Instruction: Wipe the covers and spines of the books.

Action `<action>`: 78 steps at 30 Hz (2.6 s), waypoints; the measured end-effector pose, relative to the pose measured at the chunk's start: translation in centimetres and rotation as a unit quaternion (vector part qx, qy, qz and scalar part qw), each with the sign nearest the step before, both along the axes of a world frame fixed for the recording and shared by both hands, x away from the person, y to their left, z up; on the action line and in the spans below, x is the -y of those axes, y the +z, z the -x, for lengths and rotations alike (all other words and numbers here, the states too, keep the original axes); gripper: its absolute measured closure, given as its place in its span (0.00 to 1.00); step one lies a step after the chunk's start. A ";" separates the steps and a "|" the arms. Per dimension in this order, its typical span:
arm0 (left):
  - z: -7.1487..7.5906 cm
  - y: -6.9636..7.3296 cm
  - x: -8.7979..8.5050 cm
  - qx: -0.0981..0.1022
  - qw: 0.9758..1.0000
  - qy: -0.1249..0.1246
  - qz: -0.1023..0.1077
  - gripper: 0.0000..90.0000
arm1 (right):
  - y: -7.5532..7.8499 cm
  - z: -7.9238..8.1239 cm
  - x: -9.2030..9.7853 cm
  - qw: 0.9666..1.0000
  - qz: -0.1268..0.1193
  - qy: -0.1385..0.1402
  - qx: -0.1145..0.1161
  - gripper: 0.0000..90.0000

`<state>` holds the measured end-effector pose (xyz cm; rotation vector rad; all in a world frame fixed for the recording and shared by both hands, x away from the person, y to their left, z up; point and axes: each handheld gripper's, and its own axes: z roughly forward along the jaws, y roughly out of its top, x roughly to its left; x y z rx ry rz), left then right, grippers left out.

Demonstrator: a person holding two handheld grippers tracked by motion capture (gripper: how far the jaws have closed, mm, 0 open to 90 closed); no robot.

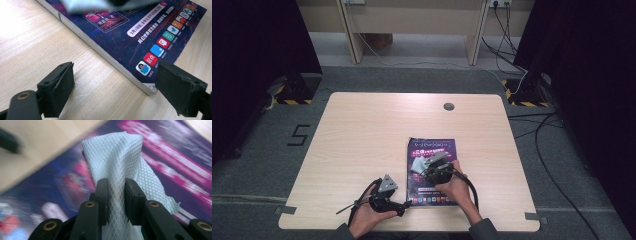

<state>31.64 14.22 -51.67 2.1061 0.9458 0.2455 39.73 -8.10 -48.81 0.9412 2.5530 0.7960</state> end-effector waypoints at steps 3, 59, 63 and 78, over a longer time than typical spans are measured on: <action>-0.1 0.0 0.0 -0.001 1.000 -0.004 -0.003 0.16 | 0.0 -1.0 3.0 0.999 -0.003 -0.045 0.002 0.83; 0.9 2.7 -6.1 0.003 0.997 0.062 0.046 0.20 | -0.1 8.4 -4.6 0.993 -0.019 0.116 -0.018 0.83; 0.6 2.7 -6.5 0.006 0.996 0.072 0.047 0.20 | 0.0 8.9 -5.1 0.991 -0.017 0.129 -0.018 0.83; 0.5 2.8 -7.1 0.008 0.995 0.088 0.045 0.20 | 0.0 7.2 -3.0 0.996 -0.012 0.086 -0.014 0.84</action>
